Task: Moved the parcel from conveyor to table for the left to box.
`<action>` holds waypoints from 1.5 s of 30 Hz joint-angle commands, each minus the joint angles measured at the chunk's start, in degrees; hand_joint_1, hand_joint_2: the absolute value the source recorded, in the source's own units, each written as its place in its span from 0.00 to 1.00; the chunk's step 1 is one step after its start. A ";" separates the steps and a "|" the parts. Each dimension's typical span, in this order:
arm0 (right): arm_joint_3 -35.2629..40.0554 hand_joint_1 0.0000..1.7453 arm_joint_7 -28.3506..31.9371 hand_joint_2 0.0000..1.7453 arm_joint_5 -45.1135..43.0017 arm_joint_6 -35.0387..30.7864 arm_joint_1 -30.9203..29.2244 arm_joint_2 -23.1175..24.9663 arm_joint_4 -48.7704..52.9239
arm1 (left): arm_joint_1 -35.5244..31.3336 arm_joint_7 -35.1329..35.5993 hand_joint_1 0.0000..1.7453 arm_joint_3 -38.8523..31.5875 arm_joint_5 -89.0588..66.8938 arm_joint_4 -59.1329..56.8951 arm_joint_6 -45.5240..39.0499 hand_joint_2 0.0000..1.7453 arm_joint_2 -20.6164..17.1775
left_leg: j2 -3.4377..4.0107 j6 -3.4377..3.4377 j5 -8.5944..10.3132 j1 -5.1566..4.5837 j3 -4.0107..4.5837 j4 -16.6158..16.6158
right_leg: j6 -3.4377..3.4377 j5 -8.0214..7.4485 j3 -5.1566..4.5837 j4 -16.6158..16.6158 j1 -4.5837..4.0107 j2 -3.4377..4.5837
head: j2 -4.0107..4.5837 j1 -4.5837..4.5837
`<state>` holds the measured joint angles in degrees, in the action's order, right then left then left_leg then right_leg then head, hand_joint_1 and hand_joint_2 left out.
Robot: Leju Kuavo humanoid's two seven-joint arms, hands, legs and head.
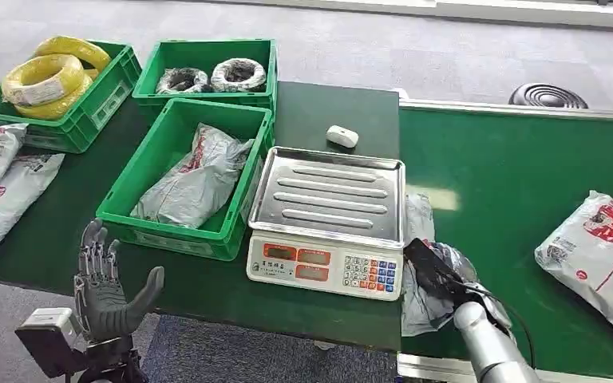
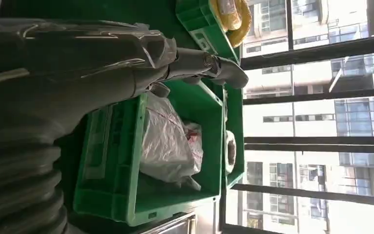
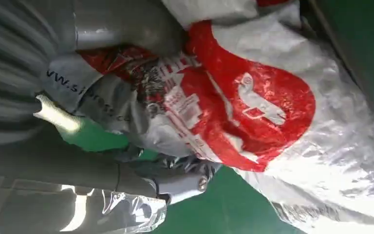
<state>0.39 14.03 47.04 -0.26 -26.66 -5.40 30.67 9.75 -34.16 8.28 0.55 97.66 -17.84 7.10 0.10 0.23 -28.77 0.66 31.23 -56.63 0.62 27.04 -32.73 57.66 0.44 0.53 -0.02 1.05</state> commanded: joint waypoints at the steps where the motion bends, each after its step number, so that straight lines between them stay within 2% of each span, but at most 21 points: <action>1: 2.51 1.00 1.08 1.00 0.20 0.25 -3.15 0.86 -6.10 | -0.87 -0.59 0.00 -0.27 0.11 -2.40 -0.21 1.00 -1.13 | 0.06 -0.01 0.03 -0.03 -0.11 0.13 | -0.02 -0.03 0.08 -0.11 0.01 0.02 | 0.00 -0.02; 8: -1.61 1.00 1.42 1.00 -3.80 -3.68 -6.07 1.85 -5.06 | -3.28 -1.19 0.00 1.72 -2.59 -2.54 0.97 1.00 -1.68 | 0.07 0.00 0.04 -0.03 0.05 0.04 | -0.02 -0.05 -0.07 0.00 0.03 0.04 | 0.00 0.00; 12: -8.82 1.00 5.05 1.00 -12.40 -12.69 -5.16 2.24 4.81 | -4.38 -2.25 0.00 2.90 -3.95 -0.08 0.33 1.00 -2.07 | 0.13 -0.01 0.06 -0.07 0.12 0.02 | -0.02 -0.08 -0.17 0.04 0.06 0.10 | 0.00 0.00; 14: -8.33 1.00 3.85 1.00 -13.09 -11.42 -4.40 1.57 7.80 | -4.61 -2.20 0.00 3.05 -4.01 0.30 -0.10 1.00 -2.21 | -0.02 -0.03 0.06 -0.10 0.22 -0.03 | 0.01 -0.03 -0.21 0.10 0.09 -0.02 | 0.00 0.00; 18: -9.92 1.00 5.55 1.00 -15.47 -13.22 -3.68 1.83 10.29 | -4.83 -2.50 0.00 3.29 -4.17 0.20 -0.28 1.00 -2.55 | -0.07 -0.01 0.08 -0.05 0.15 0.02 | 0.01 -0.01 -0.07 0.01 0.05 -0.10 | 0.00 0.00; 19: -11.47 1.00 7.91 1.00 -18.71 -17.24 -2.60 2.36 13.67 | -5.36 -3.66 0.00 4.01 -4.39 -0.19 -0.80 1.00 -2.98 | -0.04 -0.01 0.09 -0.06 0.18 0.01 | 0.01 -0.03 -0.13 0.03 0.05 -0.06 | 0.00 0.00; 20: -11.70 1.00 8.56 1.00 -20.31 -18.15 -2.13 2.24 15.63 | -5.80 -4.02 0.00 4.42 -4.43 -0.34 -1.18 1.00 -3.09 | -0.04 -0.01 0.10 -0.08 0.16 0.05 | 0.00 -0.03 -0.11 0.00 0.07 -0.08 | 0.00 0.00; 24: -11.83 1.00 7.15 1.00 -25.55 -22.73 4.08 1.68 34.01 | -8.95 -4.36 0.00 6.45 -4.59 -0.64 -2.85 1.00 -3.61 | -0.29 0.01 0.14 -0.10 0.26 0.00 | -0.02 0.01 -0.17 0.06 0.10 -0.31 | 0.00 0.00; 27: -12.44 1.00 7.34 1.00 -26.25 -26.70 6.97 1.96 41.49 | -9.24 -4.47 0.00 7.17 -5.24 -0.22 -3.37 1.00 -3.55 | -0.37 0.01 0.13 -0.08 0.27 -0.02 | -0.01 0.01 -0.15 0.05 0.09 -0.40 | 0.00 0.00; 30: -13.01 1.00 10.68 1.00 -25.94 -32.03 9.27 3.31 48.23 | -9.49 -4.87 0.00 7.77 -5.96 -0.30 -3.75 1.00 -3.53 | -0.35 0.00 0.11 -0.08 0.23 0.00 | -0.02 0.01 -0.14 0.04 0.08 -0.34 | 0.00 0.00; 31: -13.13 1.00 14.09 1.00 -26.55 -34.72 9.41 4.44 50.92 | -10.28 -5.18 0.00 8.08 -6.33 -0.63 -3.93 1.00 -3.85 | -0.37 0.00 0.11 -0.08 0.23 0.00 | -0.02 0.01 -0.13 0.04 0.08 -0.36 | 0.00 0.00; 33: -11.77 1.00 13.33 1.00 -25.92 -34.70 9.33 4.57 53.14 | -11.39 -5.22 0.00 7.94 -6.37 -1.52 -4.13 1.00 -3.93 | -0.39 0.01 0.12 -0.10 0.24 0.01 | -0.02 0.00 -0.15 0.04 0.10 -0.36 | 0.00 -0.02; 35: -7.83 1.00 13.58 1.00 -24.51 -30.65 6.57 4.18 52.83 | -13.23 -5.84 0.00 7.52 -6.56 -2.03 -4.68 1.00 -4.35 | -0.26 0.01 0.09 -0.09 0.26 -0.03 | -0.01 -0.02 -0.20 0.07 0.09 -0.21 | 0.00 0.00; 37: -1.25 1.00 9.12 1.00 -24.44 -17.43 -0.14 2.99 47.40 | -16.79 -5.84 0.00 5.74 -5.16 -2.80 -5.35 1.00 -4.84 | -0.07 0.01 0.11 -0.10 0.26 -0.04 | -0.02 -0.07 -0.25 0.10 0.10 -0.06 | 0.00 0.00; 38: 0.47 1.00 8.01 1.00 -24.54 -14.42 -3.68 3.09 43.20 | -18.56 -5.81 0.00 4.65 -4.50 -3.70 -5.34 1.00 -4.95 | 0.13 0.02 0.15 -0.11 0.29 -0.03 | -0.04 -0.16 -0.34 0.12 0.11 0.11 | 0.00 0.00; 39: 4.27 1.00 4.58 1.00 -22.35 -9.18 -8.89 2.58 35.40 | -20.83 -5.50 0.00 3.23 -3.66 -4.79 -5.11 1.00 -5.08 | 0.13 0.01 0.11 -0.09 0.34 -0.09 | -0.01 -0.13 -0.34 0.15 0.09 0.11 | 0.00 -0.02; 40: 7.56 1.00 2.27 1.00 -20.68 -3.93 -13.13 2.64 28.06 | -22.81 -5.02 0.00 2.13 -2.93 -6.02 -4.89 1.00 -5.14 | 0.47 0.02 0.13 -0.10 0.34 -0.09 | -0.03 -0.25 -0.41 0.19 0.10 0.42 | 0.00 0.00; 41: 8.03 1.00 3.41 1.00 -20.09 -4.89 -15.69 3.76 23.06 | -23.93 -4.72 0.00 1.40 -2.56 -6.85 -4.23 1.00 -5.13 | 0.57 0.02 0.14 -0.09 0.32 -0.06 | -0.08 -0.30 -0.35 0.16 0.09 0.47 | 0.00 0.00; 42: 8.16 1.00 3.90 1.00 -20.02 -5.28 -16.12 4.02 22.01 | -24.20 -4.67 0.00 1.25 -2.53 -7.07 -3.98 1.00 -5.20 | 0.47 0.06 0.18 -0.06 0.26 -0.02 | -0.12 -0.32 -0.24 0.11 0.06 0.38 | 0.00 0.00; 43: 8.18 1.00 4.31 1.00 -20.04 -5.54 -16.05 4.08 21.60 | -24.17 -4.67 0.00 1.17 -2.53 -7.05 -4.01 1.00 -5.10 | 0.77 0.07 0.38 -0.08 0.34 0.06 | -0.16 -0.60 -0.45 0.07 0.08 0.65 | 0.00 0.00; 45: 8.33 1.00 5.08 1.00 -20.32 -6.03 -15.94 3.76 20.85 | -23.60 -4.78 0.00 1.24 -2.68 -6.82 -3.94 1.00 -4.85 | 0.13 0.07 0.49 -0.04 0.15 0.05 | -0.06 -0.42 -0.20 0.03 0.03 0.08 | 0.00 0.02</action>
<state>1.06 18.29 26.62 -6.05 -32.06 -2.56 68.75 -9.26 -39.21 12.50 -2.45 96.47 -22.25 3.82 0.07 0.29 -28.27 0.65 31.45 -56.64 0.60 26.66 -32.93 57.71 0.45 0.51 -0.02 1.07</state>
